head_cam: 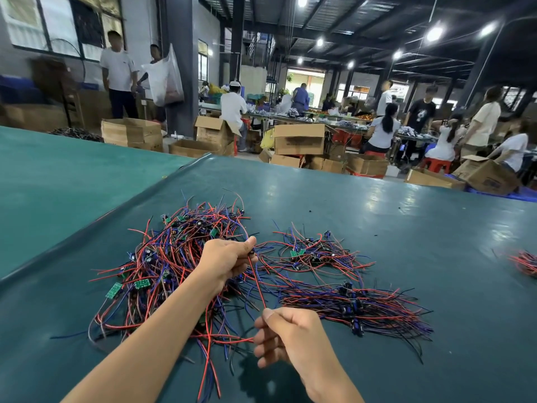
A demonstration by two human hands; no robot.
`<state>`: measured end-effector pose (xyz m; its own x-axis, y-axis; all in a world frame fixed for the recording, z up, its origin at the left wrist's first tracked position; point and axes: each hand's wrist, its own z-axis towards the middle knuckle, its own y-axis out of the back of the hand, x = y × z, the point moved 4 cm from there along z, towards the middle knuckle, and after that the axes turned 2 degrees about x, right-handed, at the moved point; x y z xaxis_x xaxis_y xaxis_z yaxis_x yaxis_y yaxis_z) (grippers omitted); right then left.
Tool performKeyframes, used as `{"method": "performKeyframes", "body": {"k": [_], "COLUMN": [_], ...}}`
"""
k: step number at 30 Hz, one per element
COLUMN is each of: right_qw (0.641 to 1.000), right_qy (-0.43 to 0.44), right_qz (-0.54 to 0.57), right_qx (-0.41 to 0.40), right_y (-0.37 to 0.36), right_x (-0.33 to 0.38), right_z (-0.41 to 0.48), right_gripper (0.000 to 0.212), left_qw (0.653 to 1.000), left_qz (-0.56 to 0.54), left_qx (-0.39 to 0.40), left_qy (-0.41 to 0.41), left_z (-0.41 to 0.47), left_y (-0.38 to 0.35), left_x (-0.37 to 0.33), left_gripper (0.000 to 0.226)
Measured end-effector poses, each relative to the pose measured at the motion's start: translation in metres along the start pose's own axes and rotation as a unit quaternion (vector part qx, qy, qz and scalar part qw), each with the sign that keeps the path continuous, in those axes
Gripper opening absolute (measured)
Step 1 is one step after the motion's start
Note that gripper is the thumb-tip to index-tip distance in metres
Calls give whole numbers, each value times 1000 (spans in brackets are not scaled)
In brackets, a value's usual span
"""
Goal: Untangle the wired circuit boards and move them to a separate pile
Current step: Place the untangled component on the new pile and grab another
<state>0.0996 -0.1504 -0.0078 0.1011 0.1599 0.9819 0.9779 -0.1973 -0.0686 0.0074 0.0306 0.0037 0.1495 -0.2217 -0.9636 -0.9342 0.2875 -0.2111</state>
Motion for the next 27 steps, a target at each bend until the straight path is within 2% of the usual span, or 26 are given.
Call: {"method": "performKeyframes", "body": {"k": [5,11,17,19,22,27], "right_qw": [999,995,991,982,942,879], "right_qy": [19,52,64,91,154,242], "right_qz": [-42,-81,-114,-159,-257,-280], "right_qx": [-19,1,-5,-47,-153,-301], "right_y": [5,8,25,38,56,64], "right_x": [1,2,-2,-4,-8,-15], "right_z": [0,0,3,5,7,5], "right_gripper": [28,26,25,25,21,16], "left_qw": [1000,1000,997,995,982,950], "left_qz": [-17,-28,-60,-83,-155,-269], "left_qx": [-4,-3,32,51,98,150], "left_qy": [2,6,27,28,52,55], "left_z": [1,-1,-8,-11,-16,-20], "left_y": [3,2,0,1,-2,-11], "left_x": [-1,-1,0,1,8,23], "left_gripper": [23,25,23,21,14,26]}}
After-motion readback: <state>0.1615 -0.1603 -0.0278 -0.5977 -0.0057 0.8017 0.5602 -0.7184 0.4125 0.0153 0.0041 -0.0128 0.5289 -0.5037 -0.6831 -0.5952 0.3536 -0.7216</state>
